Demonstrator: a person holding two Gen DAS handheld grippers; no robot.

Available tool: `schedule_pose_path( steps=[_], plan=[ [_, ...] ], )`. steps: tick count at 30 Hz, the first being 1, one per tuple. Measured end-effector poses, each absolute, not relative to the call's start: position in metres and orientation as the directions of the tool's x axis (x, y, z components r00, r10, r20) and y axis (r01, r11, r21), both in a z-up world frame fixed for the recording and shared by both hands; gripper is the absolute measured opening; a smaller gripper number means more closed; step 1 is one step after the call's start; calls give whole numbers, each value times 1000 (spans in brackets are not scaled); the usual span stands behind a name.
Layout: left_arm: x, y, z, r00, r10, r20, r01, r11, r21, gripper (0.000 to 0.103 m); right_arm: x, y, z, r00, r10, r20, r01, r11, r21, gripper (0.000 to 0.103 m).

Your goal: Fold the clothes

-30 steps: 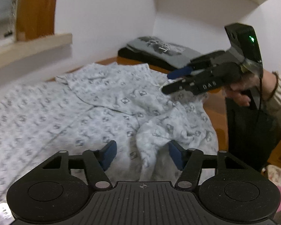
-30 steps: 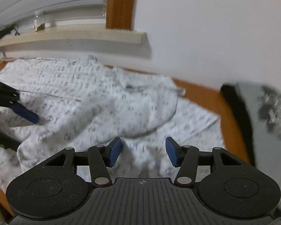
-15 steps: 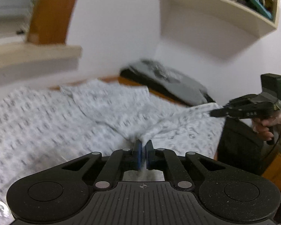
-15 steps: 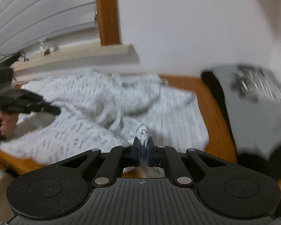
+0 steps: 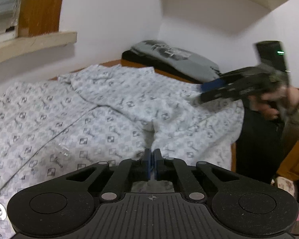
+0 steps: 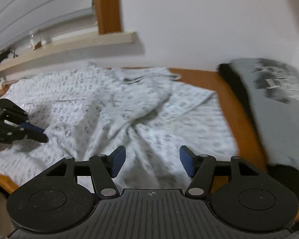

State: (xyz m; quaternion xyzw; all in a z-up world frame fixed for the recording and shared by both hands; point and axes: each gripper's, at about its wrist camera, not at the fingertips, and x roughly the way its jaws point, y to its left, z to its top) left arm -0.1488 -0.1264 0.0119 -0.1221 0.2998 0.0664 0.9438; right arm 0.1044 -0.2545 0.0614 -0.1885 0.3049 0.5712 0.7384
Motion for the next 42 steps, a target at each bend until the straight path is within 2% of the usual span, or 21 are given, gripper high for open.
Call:
schedule_pose_path(
  steps=[1, 3, 5, 7, 9, 11, 12, 13, 15, 16, 17, 19, 28, 33, 38, 39, 40, 42],
  plan=[
    [-150, -126, 12, 813, 53, -579, -200, 961, -192, 2, 102, -245, 59, 154, 726, -670, -964, 260, 60, 58],
    [-153, -126, 12, 817, 55, -574, -202, 960, -195, 2, 96, -228, 57, 147, 714, -685, -973, 230, 31, 44],
    [-156, -125, 12, 821, 58, -568, -204, 959, -197, 2, 92, -218, 57, 133, 702, -700, -980, 199, 14, 3],
    [-159, -125, 12, 824, 60, -563, -206, 958, -200, 2, 86, -217, 66, 146, 730, -667, -983, 184, -14, 3],
    [-162, -124, 12, 830, 66, -553, -212, 956, -204, 2, 84, -231, 87, 222, 825, -520, -968, 252, -14, 3],
    [-166, -123, 13, 838, 92, -537, -237, 950, -206, 2, 88, -242, 102, 275, 877, -393, -946, 320, 53, 3],
    [-167, -123, 13, 838, 107, -535, -250, 947, -203, 2, 89, -239, 102, 260, 880, -397, -950, 306, 58, 3],
    [-168, -122, 13, 835, 115, -538, -260, 944, -202, 2, 88, -232, 97, 244, 864, -441, -957, 289, 36, 4],
    [-169, -120, 12, 828, 128, -546, -278, 939, -201, 2, 88, -228, 90, 288, 825, -486, -948, 317, -24, 7],
    [-169, -119, 12, 824, 135, -550, -287, 937, -200, 2, 88, -227, 86, 313, 805, -503, -942, 332, -55, 15],
    [-170, -118, 11, 823, 136, -551, -291, 935, -204, 2, 93, -234, 86, 311, 805, -506, -939, 342, -33, 30],
    [-171, -115, 11, 824, 132, -551, -293, 932, -214, 2, 106, -257, 86, 300, 812, -501, -931, 363, 30, 40],
    [-168, -111, 7, 816, 101, -570, -287, 926, -246, 2, 129, -359, 54, 264, 768, -584, -895, 420, 148, 40],
    [-167, -111, 6, 810, 84, -580, -269, 933, -240, 2, 124, -368, 47, 172, 809, -563, -892, 370, 258, 46],
    [-172, -104, 4, 816, 55, -576, -260, 924, -281, 2, 112, -348, 44, 166, 773, -612, -941, 311, 138, 43],
    [-172, -104, 4, 816, 54, -576, -260, 923, -282, 2, 111, -346, 45, 172, 762, -625, -948, 300, 105, 35],
    [-172, -104, 5, 815, 55, -577, -261, 924, -280, 2, 110, -344, 46, 179, 749, -638, -955, 289, 70, 4],
    [-172, -106, 4, 814, 51, -578, -254, 927, -275, 2, 110, -343, 53, 189, 726, -662, -964, 266, 17, 4]
  ],
)
